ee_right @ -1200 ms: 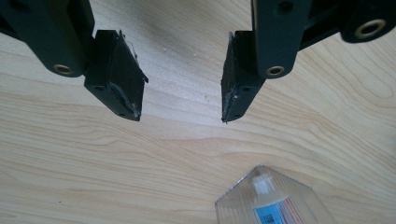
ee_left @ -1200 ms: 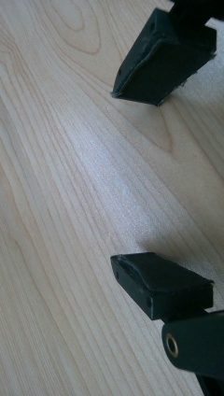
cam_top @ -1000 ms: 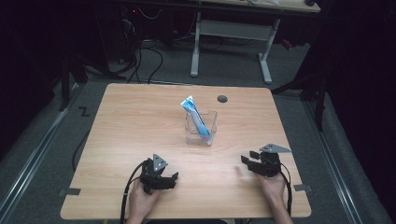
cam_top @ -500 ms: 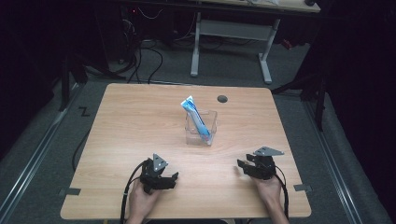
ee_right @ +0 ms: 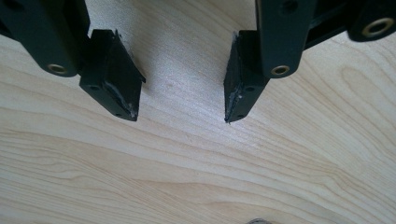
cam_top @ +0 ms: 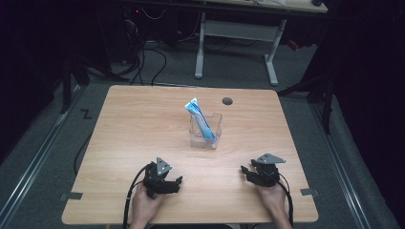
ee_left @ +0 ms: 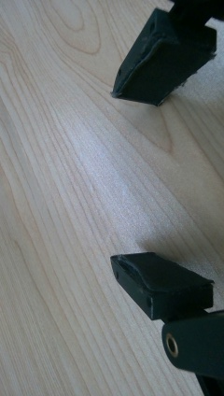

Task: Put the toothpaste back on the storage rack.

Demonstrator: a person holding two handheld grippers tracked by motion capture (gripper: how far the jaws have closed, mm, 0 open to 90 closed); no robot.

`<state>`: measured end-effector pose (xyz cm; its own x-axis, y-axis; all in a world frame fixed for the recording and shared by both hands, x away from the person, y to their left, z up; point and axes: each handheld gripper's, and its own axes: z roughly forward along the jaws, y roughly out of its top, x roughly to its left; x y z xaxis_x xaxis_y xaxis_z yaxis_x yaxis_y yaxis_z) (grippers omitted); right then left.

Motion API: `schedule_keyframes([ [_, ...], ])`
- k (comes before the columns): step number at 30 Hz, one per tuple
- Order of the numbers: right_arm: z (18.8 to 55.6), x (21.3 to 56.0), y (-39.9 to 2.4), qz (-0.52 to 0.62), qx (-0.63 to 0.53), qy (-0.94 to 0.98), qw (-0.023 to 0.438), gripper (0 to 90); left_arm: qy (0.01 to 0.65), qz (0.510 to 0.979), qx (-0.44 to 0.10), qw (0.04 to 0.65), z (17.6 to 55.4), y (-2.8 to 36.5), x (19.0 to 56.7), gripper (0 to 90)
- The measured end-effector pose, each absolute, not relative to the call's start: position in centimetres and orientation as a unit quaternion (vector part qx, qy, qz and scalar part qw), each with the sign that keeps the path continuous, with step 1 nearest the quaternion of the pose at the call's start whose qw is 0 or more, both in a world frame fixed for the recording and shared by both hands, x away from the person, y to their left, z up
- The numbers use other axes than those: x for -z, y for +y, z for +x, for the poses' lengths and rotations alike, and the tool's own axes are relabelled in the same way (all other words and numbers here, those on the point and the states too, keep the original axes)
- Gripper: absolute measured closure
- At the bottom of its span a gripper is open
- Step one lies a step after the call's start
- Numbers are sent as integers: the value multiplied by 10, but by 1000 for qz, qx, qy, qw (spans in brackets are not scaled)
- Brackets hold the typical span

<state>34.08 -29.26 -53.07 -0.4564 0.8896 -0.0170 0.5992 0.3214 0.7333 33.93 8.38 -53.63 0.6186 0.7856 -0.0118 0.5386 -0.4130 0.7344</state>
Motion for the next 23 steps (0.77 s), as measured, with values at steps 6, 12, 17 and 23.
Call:
schedule_keyframes([
  [6,342,531,-292,479,-335,782,216,422,402,823,-170,363,339,84,536,169],
  [12,342,531,-291,482,-334,780,217,411,401,824,-170,363,339,84,536,169],
  [17,342,531,-291,482,-334,781,216,404,403,823,-170,363,339,84,536,169],
  [23,342,531,-291,481,-334,781,217,401,403,823,-170,363,339,84,536,169],
])
